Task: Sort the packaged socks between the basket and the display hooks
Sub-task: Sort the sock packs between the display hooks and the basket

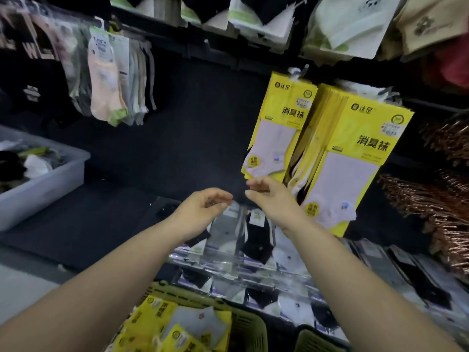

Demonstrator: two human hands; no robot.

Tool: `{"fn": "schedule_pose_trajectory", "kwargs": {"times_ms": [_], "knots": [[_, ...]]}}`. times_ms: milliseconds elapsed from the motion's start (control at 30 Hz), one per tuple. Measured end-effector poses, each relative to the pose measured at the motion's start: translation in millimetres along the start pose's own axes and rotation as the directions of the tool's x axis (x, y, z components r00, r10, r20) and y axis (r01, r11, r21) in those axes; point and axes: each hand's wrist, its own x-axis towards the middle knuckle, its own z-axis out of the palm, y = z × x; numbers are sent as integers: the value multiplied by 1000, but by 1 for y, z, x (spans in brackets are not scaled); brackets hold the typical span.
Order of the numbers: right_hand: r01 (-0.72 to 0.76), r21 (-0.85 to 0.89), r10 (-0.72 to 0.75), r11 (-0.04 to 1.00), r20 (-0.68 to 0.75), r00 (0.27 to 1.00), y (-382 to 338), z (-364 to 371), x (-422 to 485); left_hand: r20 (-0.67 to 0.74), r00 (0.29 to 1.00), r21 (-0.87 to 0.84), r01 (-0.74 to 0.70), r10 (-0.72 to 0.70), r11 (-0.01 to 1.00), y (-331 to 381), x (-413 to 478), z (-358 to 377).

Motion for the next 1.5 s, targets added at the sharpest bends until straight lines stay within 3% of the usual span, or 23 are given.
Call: {"fn": "schedule_pose_trajectory", "kwargs": {"times_ms": [133, 267, 367, 433, 500, 600, 667, 800, 900, 967, 1033, 1133, 1267, 1333, 1500], "knots": [[-66, -23, 69, 998, 152, 986, 39, 34, -26, 69, 988, 77, 135, -140, 988, -43, -33, -1], [-183, -100, 206, 978, 350, 914, 88, 80, -61, 114, 953, 130, 265, -280, 955, -88, -78, -4], [-208, -278, 328, 938, 514, 792, 129, 111, -96, 119, 921, 163, 349, -370, 923, -118, -113, -4], [-100, -536, 458, 838, 593, 662, 156, 126, -121, 129, 889, 160, 418, -439, 894, -134, -134, -2], [-17, -673, 545, 740, 584, 602, 178, 140, -146, 129, 861, 182, 467, -492, 865, -147, -148, -1], [-35, -656, 467, 754, 498, 731, 190, 158, -171, 104, 825, 184, 534, -556, 826, -160, -155, -3], [-112, -575, 420, 811, 437, 795, 191, 160, -173, 10, 800, 104, 595, -600, 797, -164, -154, -7], [-326, -222, 391, 919, 402, 828, 178, 143, -157, -174, 675, -45, 721, -716, 691, -166, -153, -10], [-351, -15, 329, 936, 391, 860, 154, 146, -141, 34, 596, -245, 783, -802, 572, -163, -154, 5], [-349, 78, 299, 934, 366, 881, 141, 160, -130, 113, 597, -464, 739, -794, 489, -165, -152, 18], [-301, 54, 270, 952, 317, 909, 139, 176, -121, 31, 593, -587, 663, -805, 465, -171, -146, 22], [-118, -321, 226, 940, 323, 919, 157, 190, -109, -199, 553, -555, 616, -809, 558, -181, -138, 3], [140, -667, 369, 731, 560, 742, 191, 203, -117, -453, 533, -377, 611, -714, 696, -192, -131, -34], [282, -722, 339, 632, 584, 737, 201, 207, -119, -499, 531, -297, 638, -685, 711, -197, -131, -41], [462, -706, 180, 537, 631, 755, 206, 200, -113, -512, 539, -165, 702, -669, 693, -202, -133, -44]]}}
